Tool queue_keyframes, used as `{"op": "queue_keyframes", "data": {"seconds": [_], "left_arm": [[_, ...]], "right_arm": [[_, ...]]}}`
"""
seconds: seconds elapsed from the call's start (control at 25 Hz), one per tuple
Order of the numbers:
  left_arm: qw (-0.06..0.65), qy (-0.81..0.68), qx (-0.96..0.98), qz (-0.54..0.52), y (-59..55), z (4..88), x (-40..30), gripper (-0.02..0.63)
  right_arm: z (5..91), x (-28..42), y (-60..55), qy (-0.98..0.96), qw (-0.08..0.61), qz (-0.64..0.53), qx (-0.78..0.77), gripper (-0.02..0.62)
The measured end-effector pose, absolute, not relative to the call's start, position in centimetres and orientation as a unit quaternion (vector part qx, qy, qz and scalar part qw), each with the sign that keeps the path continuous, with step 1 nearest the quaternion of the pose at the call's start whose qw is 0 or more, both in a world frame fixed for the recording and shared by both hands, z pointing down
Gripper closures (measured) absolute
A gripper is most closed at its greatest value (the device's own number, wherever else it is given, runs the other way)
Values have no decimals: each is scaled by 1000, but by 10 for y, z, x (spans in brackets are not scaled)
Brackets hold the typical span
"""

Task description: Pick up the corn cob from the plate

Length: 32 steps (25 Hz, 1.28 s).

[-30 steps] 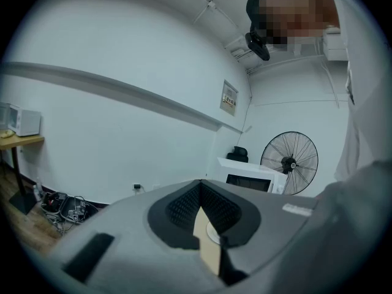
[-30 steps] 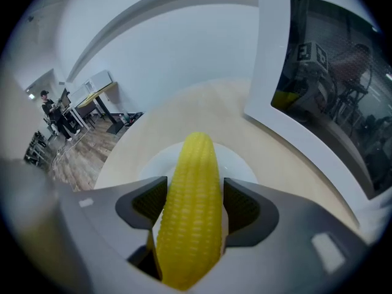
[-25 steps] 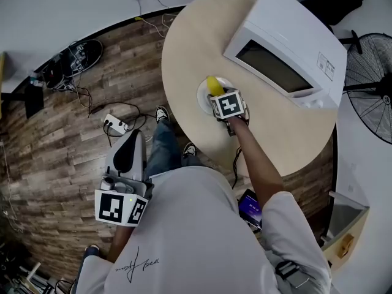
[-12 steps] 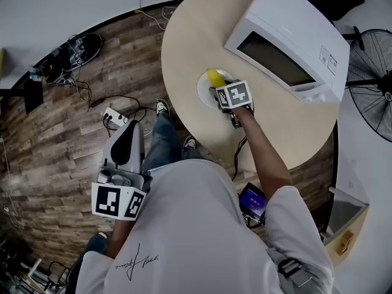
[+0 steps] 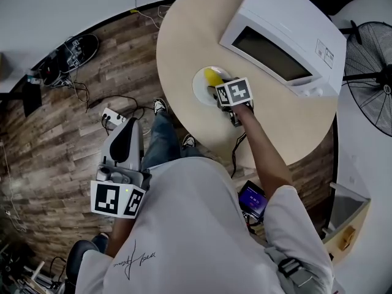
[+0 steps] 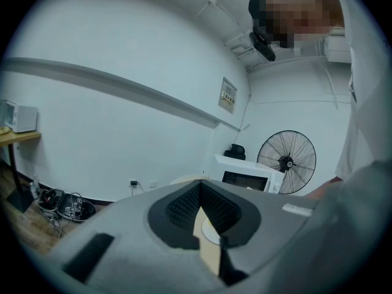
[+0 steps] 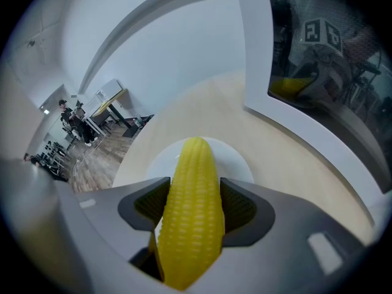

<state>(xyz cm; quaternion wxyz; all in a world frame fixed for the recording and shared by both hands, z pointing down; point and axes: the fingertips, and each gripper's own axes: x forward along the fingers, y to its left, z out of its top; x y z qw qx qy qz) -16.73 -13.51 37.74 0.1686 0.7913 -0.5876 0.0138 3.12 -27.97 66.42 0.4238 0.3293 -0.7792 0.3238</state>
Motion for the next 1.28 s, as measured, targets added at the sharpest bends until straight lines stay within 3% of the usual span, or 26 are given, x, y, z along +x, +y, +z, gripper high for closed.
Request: {"op": "queue_keyframes", "data": {"seconds": [1.28], "left_arm": [[169, -585, 792, 38, -122, 381, -156, 615]], "right_arm": [[620, 49, -257, -791, 357, 336, 366, 327]]}}
